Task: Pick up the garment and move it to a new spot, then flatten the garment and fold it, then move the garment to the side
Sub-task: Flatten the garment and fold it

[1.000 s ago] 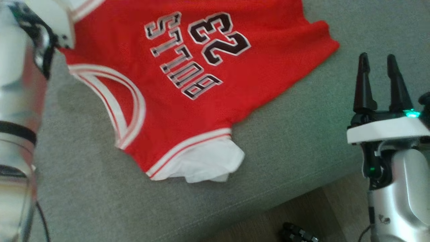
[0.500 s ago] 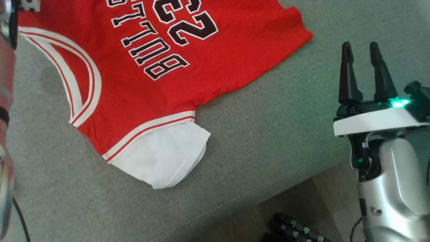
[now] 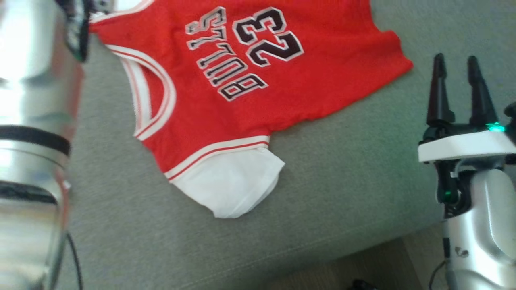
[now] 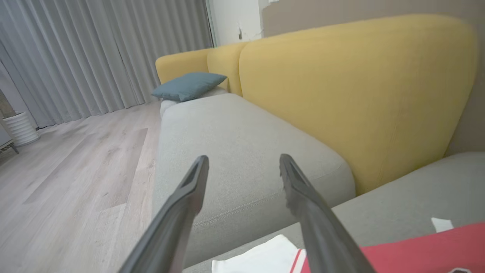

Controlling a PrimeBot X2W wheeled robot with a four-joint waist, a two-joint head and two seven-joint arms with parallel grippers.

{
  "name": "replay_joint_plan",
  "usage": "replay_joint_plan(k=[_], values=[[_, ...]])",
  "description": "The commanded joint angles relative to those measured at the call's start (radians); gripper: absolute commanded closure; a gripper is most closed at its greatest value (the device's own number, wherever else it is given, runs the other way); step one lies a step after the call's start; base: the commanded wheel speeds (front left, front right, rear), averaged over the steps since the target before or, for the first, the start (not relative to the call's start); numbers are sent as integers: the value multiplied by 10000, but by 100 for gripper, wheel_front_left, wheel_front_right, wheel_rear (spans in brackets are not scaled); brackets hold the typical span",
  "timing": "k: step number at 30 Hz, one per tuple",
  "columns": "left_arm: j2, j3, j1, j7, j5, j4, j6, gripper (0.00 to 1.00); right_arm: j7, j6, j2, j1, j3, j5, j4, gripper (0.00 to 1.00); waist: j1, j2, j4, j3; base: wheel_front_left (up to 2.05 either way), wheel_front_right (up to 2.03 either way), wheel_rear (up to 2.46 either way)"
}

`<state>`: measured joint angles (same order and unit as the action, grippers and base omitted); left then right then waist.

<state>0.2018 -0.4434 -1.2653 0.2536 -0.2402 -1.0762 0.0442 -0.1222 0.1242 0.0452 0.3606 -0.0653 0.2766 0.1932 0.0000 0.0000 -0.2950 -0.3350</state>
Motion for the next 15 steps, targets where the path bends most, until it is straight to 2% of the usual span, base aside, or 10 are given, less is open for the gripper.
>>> replay_joint_plan(k=[1, 9, 14, 15], values=[[206, 240, 100, 78, -112, 653, 23, 0, 79, 65, 51, 39, 20, -166, -313, 0, 0, 0, 727, 687, 0, 0, 0], [-698, 860, 2711, 80, -937, 2553, 35, 0, 422, 65, 51, -991, -583, -810, -548, 0, 0, 0, 2087, 1862, 0, 0, 0], [-1067, 1062, 4923, 81, -1235, 3929, 238, 0, 313, 65, 51, -1651, -774, -445, -512, 0, 0, 0, 2507, 2516, 0, 0, 0], [-1067, 1062, 4923, 81, -1235, 3929, 238, 0, 313, 65, 51, -1651, -774, -445, -512, 0, 0, 0, 2507, 2516, 0, 0, 0]])
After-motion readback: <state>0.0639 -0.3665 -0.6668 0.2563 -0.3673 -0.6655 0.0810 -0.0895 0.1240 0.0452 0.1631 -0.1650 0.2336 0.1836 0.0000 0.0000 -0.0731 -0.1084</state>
